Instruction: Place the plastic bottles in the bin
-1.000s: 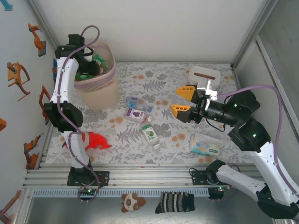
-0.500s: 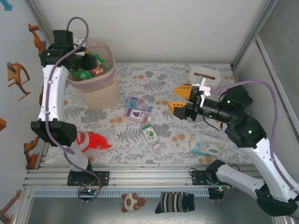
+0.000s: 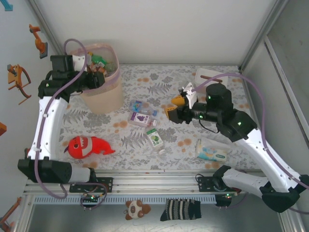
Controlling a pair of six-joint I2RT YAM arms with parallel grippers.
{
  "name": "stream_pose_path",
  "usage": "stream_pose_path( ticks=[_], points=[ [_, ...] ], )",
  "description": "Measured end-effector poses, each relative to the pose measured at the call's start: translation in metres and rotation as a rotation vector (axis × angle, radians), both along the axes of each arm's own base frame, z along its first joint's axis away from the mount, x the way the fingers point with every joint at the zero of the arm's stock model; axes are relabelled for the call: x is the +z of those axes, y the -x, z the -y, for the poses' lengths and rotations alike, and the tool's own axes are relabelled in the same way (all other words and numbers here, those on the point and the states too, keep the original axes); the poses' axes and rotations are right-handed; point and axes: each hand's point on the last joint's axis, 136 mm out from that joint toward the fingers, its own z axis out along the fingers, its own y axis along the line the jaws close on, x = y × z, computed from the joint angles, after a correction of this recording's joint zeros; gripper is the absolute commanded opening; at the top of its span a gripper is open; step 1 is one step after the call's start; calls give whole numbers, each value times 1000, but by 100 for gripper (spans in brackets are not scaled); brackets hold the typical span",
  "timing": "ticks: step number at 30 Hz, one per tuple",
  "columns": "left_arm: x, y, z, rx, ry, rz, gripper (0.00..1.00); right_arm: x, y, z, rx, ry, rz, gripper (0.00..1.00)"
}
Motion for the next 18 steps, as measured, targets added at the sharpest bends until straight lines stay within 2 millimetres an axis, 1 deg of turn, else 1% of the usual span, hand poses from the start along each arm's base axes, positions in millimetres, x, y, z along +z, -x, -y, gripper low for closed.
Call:
stream_pose_path(
  ticks=[4, 10, 14, 18],
  points=[
    [5, 22, 10, -20, 52, 39, 42, -30, 1, -12, -11, 72, -60, 57],
    [9, 49, 25, -51, 126, 79, 42, -89, -2, -36, -65, 224, -181, 57],
    [2, 61, 30, -53, 167, 74, 43, -124, -9, -45, -171, 320, -240, 56],
    [-6, 70, 30, -42, 197, 67, 43, -152, -9, -54, -248, 387, -285, 56]
  ],
)
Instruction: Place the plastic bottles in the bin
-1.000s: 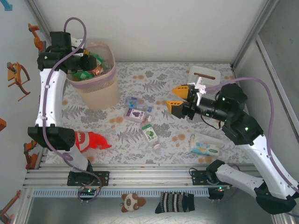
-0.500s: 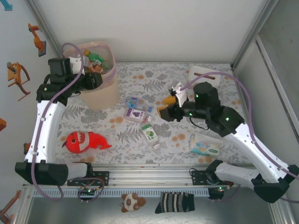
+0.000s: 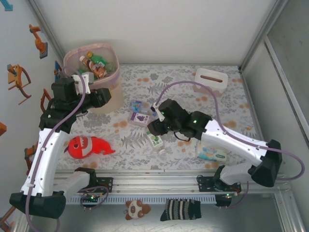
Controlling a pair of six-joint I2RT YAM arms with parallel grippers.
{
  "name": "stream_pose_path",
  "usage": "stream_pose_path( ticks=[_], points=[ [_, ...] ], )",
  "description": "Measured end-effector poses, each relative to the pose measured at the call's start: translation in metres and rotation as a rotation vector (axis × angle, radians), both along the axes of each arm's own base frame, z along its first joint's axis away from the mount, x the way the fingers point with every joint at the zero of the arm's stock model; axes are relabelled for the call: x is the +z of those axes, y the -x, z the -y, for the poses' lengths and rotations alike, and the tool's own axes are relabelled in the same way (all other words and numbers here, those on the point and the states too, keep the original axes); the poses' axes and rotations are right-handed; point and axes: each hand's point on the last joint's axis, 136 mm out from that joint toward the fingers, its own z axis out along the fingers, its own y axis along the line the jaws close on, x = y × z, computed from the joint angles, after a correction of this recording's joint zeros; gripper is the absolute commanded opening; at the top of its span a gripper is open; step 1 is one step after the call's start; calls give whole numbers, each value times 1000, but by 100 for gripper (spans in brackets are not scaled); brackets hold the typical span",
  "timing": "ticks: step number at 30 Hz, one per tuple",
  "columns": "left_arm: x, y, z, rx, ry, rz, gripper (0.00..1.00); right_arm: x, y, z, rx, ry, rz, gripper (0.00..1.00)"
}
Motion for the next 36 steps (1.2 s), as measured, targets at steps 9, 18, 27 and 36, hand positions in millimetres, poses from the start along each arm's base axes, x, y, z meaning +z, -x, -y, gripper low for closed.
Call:
stream_pose_path(
  ticks=[9, 18, 27, 36],
  points=[
    [-9, 11, -2, 18, 37, 2, 45, -84, 17, -9, -75, 227, -144, 67],
    [-16, 15, -2, 20, 44, -7, 46, -118, 19, -2, -128, 347, -150, 99],
    [-14, 16, -3, 20, 45, 0, 47, -161, 18, 6, -157, 448, -175, 93],
    [-13, 17, -3, 20, 48, 2, 47, -193, 21, 12, -189, 485, -205, 77]
  ],
)
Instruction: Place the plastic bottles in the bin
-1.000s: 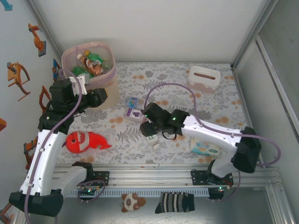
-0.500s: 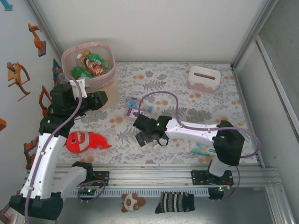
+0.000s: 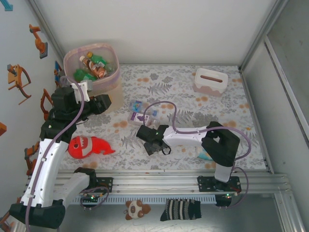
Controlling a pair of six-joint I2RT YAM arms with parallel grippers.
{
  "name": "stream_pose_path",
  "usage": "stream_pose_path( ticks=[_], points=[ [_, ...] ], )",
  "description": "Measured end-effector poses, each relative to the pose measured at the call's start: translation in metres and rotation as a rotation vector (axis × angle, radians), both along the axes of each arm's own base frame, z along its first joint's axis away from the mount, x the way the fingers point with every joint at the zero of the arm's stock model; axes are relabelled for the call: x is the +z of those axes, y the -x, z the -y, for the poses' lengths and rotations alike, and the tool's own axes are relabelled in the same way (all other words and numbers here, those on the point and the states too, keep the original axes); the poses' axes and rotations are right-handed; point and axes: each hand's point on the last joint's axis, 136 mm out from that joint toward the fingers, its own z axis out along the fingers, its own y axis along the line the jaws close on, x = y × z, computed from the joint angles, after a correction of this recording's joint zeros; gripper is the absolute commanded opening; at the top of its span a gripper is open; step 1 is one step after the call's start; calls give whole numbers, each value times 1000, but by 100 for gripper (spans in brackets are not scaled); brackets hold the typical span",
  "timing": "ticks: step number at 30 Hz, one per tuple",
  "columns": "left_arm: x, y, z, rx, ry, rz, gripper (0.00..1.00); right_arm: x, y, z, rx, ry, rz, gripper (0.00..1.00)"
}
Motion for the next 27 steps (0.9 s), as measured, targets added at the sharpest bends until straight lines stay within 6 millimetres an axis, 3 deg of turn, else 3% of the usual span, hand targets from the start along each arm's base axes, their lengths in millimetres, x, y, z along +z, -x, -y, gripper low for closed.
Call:
stream_pose_path(
  ticks=[6, 12, 21, 27],
  points=[
    [1, 1, 0, -3, 4, 4, 49, -1, 0, 2, -11, -1, 8, 63],
    [-1, 3, 1, 1, 23, -6, 54, 17, 0, 7, -12, -38, 37, 61],
    [6, 5, 7, -19, 66, -3, 60, 93, -11, 11, 54, -174, 202, 60],
    [7, 7, 29, -127, 102, -32, 66, 140, -15, 14, 170, -243, 335, 60]
  ],
)
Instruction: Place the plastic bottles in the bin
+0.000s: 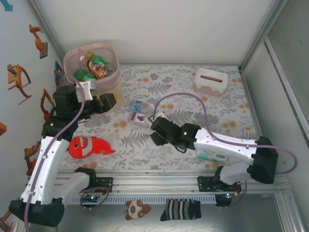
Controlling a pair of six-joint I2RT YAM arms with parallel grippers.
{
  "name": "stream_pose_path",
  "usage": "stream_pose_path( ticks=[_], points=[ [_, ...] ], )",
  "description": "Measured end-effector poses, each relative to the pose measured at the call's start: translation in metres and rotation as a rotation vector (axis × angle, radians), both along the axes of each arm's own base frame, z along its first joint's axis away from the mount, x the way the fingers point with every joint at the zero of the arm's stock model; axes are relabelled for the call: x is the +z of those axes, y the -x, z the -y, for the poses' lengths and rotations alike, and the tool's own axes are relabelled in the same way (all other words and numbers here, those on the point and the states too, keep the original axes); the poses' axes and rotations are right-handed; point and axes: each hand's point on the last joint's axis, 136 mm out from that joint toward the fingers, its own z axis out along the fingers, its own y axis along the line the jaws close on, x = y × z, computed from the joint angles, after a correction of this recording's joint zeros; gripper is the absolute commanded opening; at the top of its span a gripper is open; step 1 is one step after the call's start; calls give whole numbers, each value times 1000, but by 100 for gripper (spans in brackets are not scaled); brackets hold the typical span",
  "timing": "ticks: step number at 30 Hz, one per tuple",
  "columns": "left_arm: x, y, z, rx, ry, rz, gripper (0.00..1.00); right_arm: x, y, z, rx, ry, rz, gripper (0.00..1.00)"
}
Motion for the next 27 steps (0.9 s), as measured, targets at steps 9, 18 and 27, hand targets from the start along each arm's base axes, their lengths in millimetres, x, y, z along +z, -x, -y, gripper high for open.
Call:
stream_pose_path(
  ticks=[9, 18, 27],
  points=[
    [1, 25, 57, -260, 23, -27, 71, 56, 6, 7, 237, -48, 242, 61],
    [-14, 54, 114, -511, -1, -83, 71, 79, 16, 9, 426, -9, 382, 61],
    [-18, 76, 140, -648, -39, -82, 59, 89, 20, 10, 474, -3, 417, 59]
  ],
)
